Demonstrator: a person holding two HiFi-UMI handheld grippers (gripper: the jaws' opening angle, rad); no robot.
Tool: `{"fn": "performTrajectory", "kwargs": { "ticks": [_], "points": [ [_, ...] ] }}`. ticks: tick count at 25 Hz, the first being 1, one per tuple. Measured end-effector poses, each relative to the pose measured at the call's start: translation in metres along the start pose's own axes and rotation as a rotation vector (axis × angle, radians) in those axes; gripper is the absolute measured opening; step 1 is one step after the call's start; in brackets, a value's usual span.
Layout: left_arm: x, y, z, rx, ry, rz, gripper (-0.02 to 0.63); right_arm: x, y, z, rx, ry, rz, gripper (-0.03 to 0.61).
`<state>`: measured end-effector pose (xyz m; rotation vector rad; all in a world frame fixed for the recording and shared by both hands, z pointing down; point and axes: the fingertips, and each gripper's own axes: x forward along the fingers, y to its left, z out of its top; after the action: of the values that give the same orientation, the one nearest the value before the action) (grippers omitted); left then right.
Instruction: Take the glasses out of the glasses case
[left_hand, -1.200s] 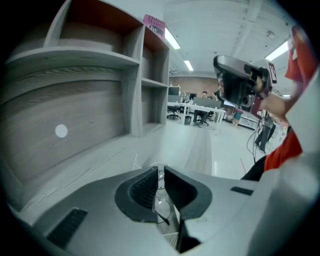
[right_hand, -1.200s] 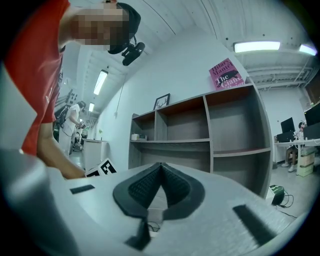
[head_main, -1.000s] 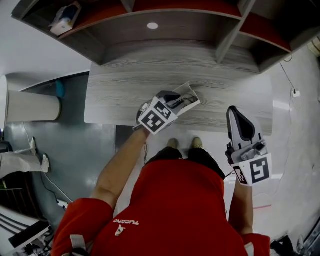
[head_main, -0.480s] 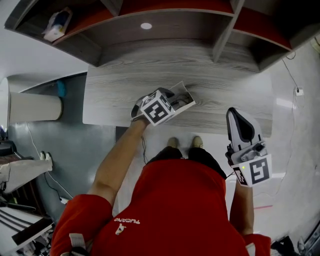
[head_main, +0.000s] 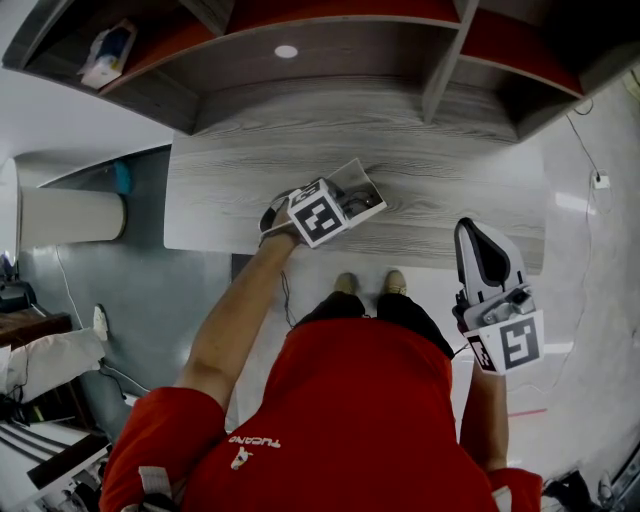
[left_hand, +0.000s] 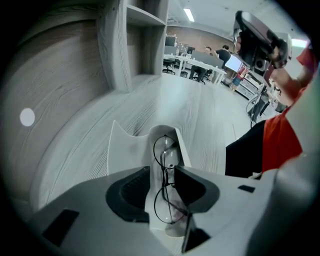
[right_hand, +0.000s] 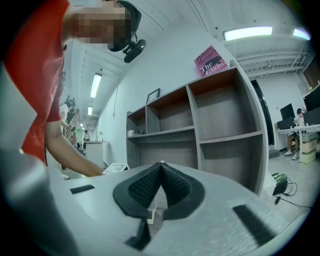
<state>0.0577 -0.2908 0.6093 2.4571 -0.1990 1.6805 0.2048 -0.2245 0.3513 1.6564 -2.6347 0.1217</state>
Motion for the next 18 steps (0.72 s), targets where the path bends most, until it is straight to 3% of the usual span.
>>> {"fn": "performTrajectory", "kwargs": {
  "ticks": [10, 18],
  "points": [
    [0.0025, -0.0075, -0.0003, 0.004, 0.019, 0.012, 0.085, -0.0018, -0.0026, -0.0055, 0.009, 0.004, -0.001, 0.005],
    [-0.0004, -0.0064, -0.001, -0.044, -0.023, 0.021, 0.069, -0.0048, -0.0012, -0.0064, 0.011, 0.004, -0.008, 0.005]
  ]
}}
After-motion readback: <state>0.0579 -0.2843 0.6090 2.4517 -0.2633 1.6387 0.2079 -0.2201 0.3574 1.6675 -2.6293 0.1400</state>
